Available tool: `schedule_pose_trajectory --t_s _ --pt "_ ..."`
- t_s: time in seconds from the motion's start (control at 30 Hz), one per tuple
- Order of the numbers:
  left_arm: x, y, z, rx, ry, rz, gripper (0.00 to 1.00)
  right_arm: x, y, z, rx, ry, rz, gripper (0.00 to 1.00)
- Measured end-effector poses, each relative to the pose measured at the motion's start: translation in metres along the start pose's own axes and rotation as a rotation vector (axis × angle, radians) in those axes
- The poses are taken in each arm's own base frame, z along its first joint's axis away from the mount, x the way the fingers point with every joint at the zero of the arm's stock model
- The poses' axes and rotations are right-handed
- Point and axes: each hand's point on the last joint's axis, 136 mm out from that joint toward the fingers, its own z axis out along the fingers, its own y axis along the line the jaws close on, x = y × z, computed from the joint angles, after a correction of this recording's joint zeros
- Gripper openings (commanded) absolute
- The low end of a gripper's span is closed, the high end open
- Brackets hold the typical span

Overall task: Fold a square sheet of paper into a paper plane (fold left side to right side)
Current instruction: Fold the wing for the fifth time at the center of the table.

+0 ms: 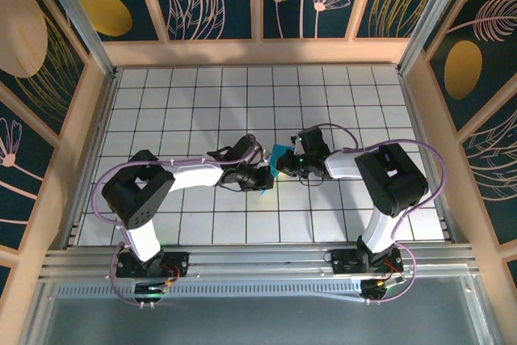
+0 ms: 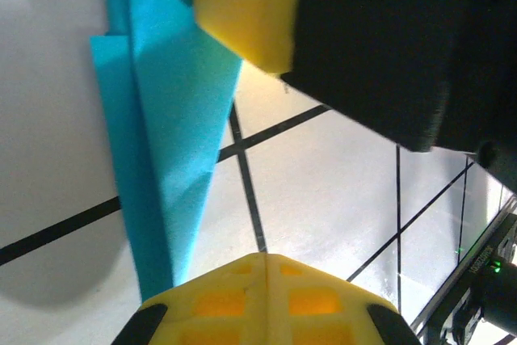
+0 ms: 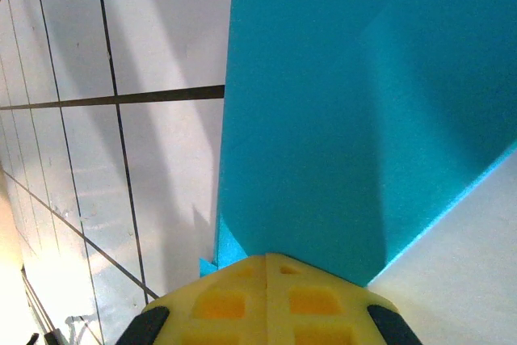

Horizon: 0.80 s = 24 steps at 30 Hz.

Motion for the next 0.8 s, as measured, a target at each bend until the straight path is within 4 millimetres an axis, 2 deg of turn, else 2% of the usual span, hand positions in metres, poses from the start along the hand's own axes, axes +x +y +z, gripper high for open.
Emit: schedule_pose_trajectory --t_s 0.3,0.8 --pt "-0.012 -0.006 -0.001 0.069 -0.018 -0.021 0.03 0.000 0.000 0.000 0.001 0.000 -0.001 0.00" --pt "0.002 0.011 0.012 0.057 0.028 -0.046 0.03 0.000 0.000 0.000 0.001 0.001 -0.007 0.00"
